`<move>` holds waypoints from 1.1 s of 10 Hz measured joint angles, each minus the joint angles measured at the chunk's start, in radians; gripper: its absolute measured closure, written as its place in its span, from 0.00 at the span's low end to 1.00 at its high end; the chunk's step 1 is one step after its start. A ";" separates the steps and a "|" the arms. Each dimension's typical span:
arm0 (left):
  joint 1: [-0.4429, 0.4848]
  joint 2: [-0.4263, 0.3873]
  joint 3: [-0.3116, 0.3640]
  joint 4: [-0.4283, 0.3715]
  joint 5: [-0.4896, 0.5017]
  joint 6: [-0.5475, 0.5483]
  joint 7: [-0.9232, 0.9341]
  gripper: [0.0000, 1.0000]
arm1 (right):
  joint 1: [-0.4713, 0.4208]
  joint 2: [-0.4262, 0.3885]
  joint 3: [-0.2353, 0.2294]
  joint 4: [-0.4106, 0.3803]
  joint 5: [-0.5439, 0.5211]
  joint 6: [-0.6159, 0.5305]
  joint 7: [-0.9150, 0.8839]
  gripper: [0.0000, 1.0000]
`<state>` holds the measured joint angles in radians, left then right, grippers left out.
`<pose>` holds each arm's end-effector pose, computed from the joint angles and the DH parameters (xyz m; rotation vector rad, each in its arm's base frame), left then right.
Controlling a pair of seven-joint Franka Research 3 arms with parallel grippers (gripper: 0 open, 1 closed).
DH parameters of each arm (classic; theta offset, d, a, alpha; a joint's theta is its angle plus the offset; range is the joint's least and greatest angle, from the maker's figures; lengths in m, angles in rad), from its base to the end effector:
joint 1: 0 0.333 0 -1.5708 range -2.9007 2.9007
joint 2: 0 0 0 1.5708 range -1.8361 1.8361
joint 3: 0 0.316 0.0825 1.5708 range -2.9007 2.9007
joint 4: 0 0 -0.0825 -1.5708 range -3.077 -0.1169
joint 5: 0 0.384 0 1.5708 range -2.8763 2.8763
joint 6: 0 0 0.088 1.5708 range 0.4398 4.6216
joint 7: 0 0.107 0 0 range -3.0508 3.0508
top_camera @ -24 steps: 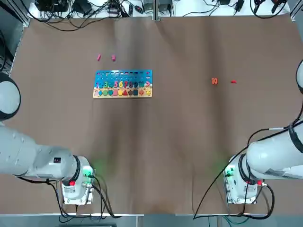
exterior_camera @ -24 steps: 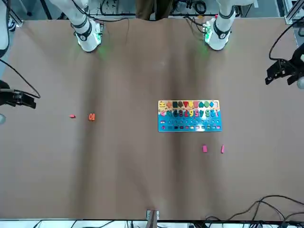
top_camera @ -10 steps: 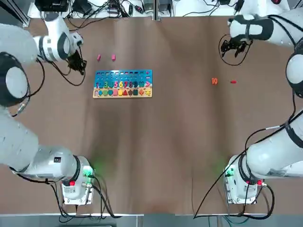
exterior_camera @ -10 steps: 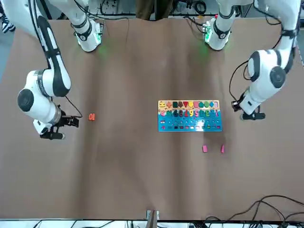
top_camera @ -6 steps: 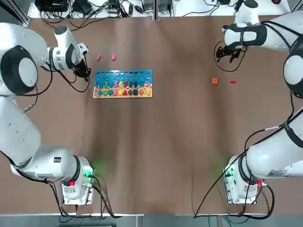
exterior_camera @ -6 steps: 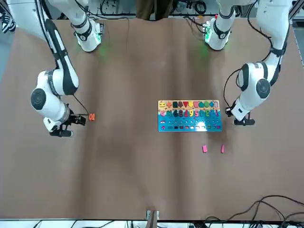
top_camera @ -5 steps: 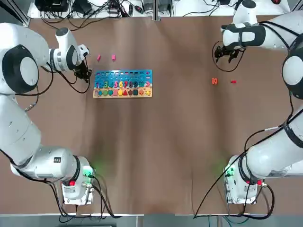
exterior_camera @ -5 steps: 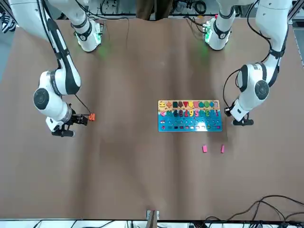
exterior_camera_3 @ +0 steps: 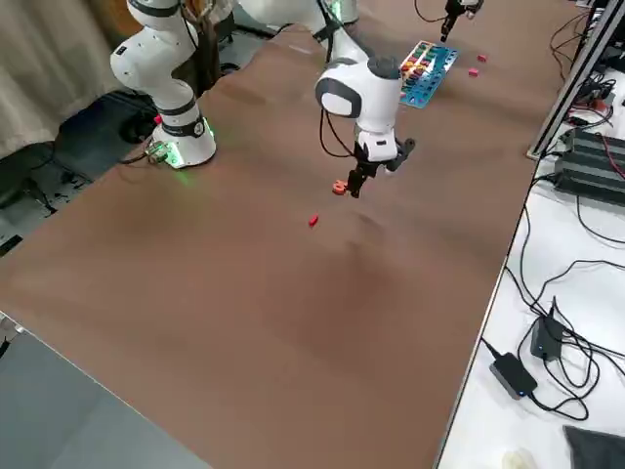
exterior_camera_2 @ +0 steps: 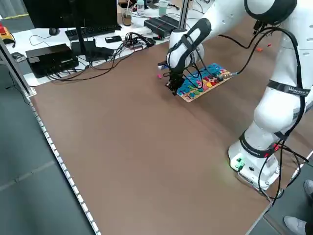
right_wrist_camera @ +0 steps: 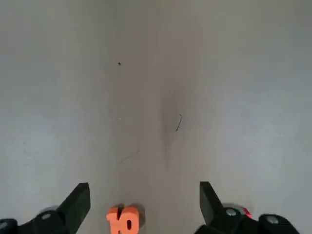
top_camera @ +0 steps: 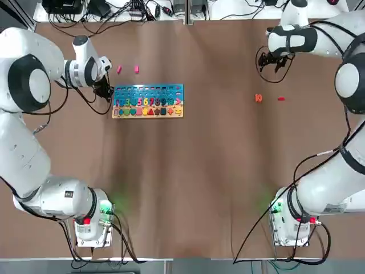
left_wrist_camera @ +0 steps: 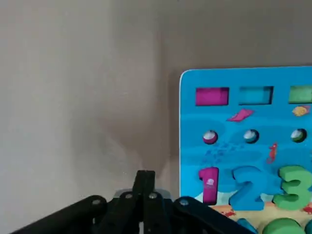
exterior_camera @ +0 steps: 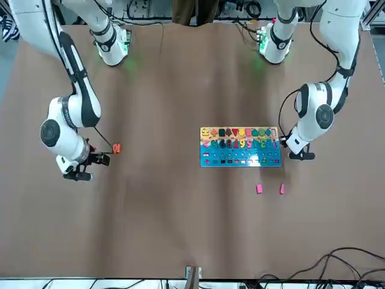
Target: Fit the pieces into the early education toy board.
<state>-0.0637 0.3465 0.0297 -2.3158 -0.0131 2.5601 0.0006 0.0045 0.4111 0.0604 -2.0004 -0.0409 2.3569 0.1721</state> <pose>0.5116 -0.0166 0.1842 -3.1320 0.0384 0.1598 0.6004 0.0375 0.2474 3.1277 -0.1281 -0.0826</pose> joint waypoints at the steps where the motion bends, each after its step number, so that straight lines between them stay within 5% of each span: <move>1: -0.003 0.005 -0.001 0.003 0.000 0.000 -0.006 0.99 | 0.000 0.015 0.000 0.008 0.000 0.005 0.000 0.01; 6: -0.046 0.033 0.000 0.025 0.002 -0.002 -0.083 0.98 | 0.003 0.020 0.002 0.003 0.000 0.009 -0.003 0.01; 11: -0.113 0.044 -0.017 0.044 0.002 0.000 -0.194 0.97 | 0.024 -0.002 0.010 -0.207 -0.002 0.293 -0.008 0.01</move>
<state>-0.1766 0.3906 0.0128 -2.2723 -0.0107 2.5597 -0.1936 0.0288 0.4092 0.0706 -2.2077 -0.0430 2.6499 0.1642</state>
